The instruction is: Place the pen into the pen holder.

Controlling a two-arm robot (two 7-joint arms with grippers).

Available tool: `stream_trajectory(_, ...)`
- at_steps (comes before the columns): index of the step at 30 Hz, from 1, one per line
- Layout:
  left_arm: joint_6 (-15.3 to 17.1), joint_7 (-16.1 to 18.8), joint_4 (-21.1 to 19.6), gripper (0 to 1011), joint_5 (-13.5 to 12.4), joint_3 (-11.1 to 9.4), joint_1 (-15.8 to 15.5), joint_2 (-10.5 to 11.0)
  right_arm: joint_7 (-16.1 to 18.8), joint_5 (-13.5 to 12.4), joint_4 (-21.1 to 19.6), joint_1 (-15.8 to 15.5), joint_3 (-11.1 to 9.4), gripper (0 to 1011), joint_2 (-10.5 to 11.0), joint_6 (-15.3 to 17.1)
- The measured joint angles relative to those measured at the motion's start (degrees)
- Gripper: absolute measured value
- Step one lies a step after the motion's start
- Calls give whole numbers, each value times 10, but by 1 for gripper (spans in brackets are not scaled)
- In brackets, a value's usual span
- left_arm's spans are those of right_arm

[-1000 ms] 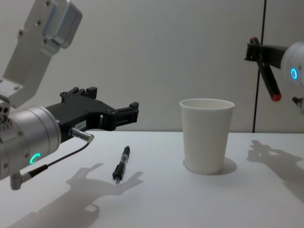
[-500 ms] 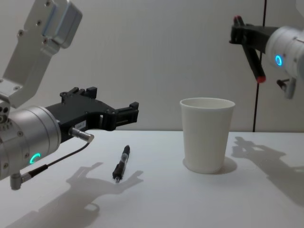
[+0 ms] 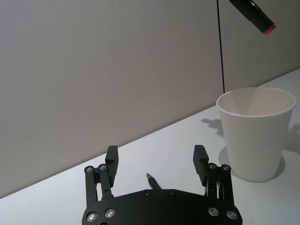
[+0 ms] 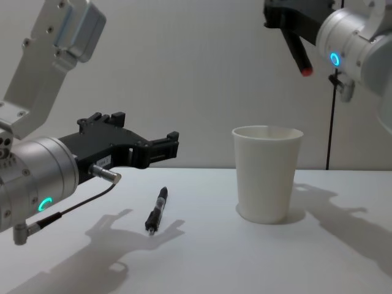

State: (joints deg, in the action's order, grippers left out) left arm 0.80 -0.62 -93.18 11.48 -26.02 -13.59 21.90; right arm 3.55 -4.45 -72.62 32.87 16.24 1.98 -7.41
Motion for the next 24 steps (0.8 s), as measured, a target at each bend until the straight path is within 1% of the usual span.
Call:
stream_trajectory(1, 0, 0, 0, 1003, 0, 0, 0, 0, 11, 0, 5, 5, 4, 205, 2, -9)
stream_trajectory(3, 0, 0, 0, 1003, 0, 0, 0, 0, 21, 0, 8, 8, 7, 207, 4, -15)
stream_trajectory(4, 0, 0, 0, 1003, 0, 0, 0, 0, 33, 0, 10, 11, 10, 207, 6, -20)
stream_trajectory(10, 0, 0, 0, 1003, 0, 0, 0, 0, 69, 0, 12, 16, 20, 207, 17, -23)
stream_trajectory(14, 0, 0, 0, 1003, 0, 0, 0, 0, 79, 0, 8, 15, 23, 207, 22, -16)
stream_trajectory(17, 0, 0, 0, 1003, 0, 0, 0, 0, 87, 2, -1, 8, 26, 207, 28, -4)
stream_trajectory(18, 0, 0, 0, 1004, 0, 0, 0, 0, 87, 2, -1, 8, 26, 207, 28, -4)
stream_trajectory(20, 0, 0, 0, 1003, 0, 0, 0, 0, 90, 6, -9, 2, 27, 207, 33, 6)
stream_trajectory(24, 0, 0, 0, 1004, 0, 0, 0, 0, 91, 9, -15, -5, 27, 207, 36, 11)
